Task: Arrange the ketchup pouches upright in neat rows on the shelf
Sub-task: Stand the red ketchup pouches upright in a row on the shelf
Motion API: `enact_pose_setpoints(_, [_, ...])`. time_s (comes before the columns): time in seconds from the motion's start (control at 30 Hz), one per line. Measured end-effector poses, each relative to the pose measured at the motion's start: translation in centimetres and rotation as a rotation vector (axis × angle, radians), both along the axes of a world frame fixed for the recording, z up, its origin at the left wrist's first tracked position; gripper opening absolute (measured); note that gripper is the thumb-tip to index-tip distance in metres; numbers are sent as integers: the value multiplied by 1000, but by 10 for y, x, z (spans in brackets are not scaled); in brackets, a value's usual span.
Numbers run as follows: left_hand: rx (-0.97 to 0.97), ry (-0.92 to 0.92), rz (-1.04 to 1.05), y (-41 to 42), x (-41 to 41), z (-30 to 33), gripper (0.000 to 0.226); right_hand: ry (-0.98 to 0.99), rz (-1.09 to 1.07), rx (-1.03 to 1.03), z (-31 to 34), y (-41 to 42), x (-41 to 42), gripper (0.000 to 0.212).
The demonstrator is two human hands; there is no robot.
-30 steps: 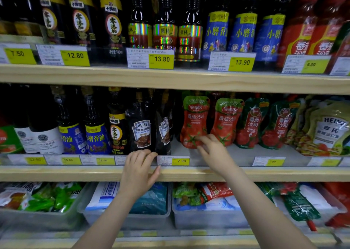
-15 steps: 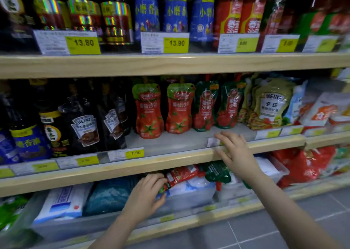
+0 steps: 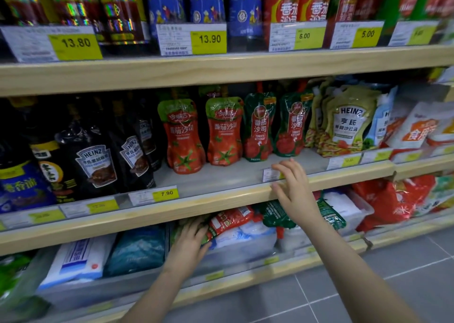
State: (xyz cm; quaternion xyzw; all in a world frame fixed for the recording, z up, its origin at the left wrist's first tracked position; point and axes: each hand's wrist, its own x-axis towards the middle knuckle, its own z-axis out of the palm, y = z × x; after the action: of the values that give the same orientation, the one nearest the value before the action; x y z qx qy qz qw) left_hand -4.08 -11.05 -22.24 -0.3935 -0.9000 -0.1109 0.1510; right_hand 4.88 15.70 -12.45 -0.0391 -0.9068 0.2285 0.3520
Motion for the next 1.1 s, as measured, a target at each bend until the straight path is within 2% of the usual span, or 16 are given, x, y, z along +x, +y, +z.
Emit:
enact_pose_setpoints(0.37, [34, 97, -187, -29, 39, -2, 49, -140, -24, -88, 8, -16, 12, 48])
enact_pose_setpoints(0.5, [51, 178, -272, -40, 42, 1, 53, -116, 51, -82, -2, -36, 25, 54])
enact_pose_setpoints(0.6, [-82, 95, -201, -41, 28, 13, 69, -109, 122, -72, -21, -60, 36, 53])
enact_pose_setpoints(0.7, [-206, -89, -170, -41, 19, 9, 82, -186, 181, -68, -43, -80, 44, 53])
enact_pose_setpoints(0.8, [-203, -16, -176, -37, 26, 5, 76, -285, 215, -69, -67, -93, 53, 54])
enact_pose_setpoints(0.93, [-55, 152, -221, -36, 38, 4, 63, -400, 260, -111, -88, -101, 61, 58])
enact_pose_setpoints(1.1, [148, 278, -278, -42, 46, 34, 25, -409, 319, -127, -81, -109, 46, 63])
